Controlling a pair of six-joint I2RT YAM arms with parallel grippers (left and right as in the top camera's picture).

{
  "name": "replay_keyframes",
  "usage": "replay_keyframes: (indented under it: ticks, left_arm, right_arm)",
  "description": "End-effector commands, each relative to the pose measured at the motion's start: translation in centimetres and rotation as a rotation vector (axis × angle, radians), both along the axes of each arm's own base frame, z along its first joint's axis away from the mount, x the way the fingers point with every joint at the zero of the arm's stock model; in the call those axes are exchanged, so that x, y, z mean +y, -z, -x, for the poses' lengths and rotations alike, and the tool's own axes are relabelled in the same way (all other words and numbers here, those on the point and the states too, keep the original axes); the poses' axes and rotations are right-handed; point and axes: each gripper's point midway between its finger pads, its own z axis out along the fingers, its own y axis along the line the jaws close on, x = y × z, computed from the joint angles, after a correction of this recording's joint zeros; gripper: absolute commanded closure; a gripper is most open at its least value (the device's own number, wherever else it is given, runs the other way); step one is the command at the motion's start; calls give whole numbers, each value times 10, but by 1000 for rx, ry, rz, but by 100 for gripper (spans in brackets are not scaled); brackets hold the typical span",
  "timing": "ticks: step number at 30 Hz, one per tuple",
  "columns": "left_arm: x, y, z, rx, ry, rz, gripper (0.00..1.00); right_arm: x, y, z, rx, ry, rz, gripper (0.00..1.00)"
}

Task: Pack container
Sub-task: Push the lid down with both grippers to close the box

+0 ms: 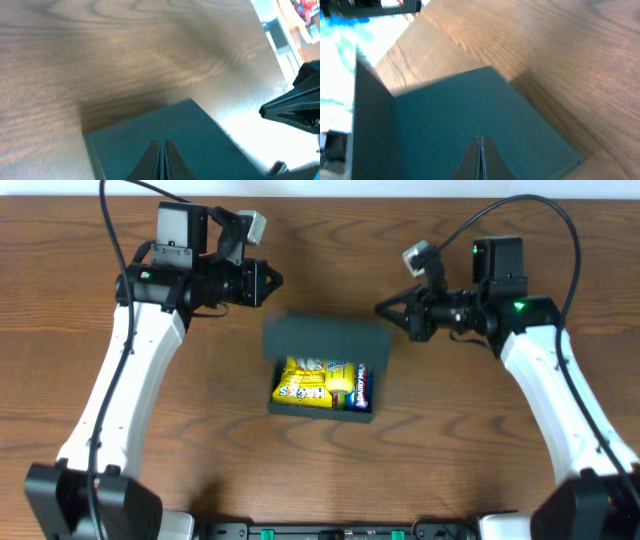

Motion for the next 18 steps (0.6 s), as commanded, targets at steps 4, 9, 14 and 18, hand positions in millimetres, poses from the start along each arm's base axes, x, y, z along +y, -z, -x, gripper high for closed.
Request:
replay_keyframes:
  ticks: [4,9,14,18]
  left_arm:
    - [18,-13,13,-52,-29,-119,94]
    - [41,4,29,27,-99,-242,94]
    - [49,42,37,121,-142,-276,94]
    - [51,88,43,210,-209,-247,94]
  right_arm:
    - [-17,0,1,-50,96,175,99]
    - [-56,19,-12,79,358,275,99]
    - [-72,58,-9,220,460,320,99]
    - [-70,99,-1,339,460,332,99]
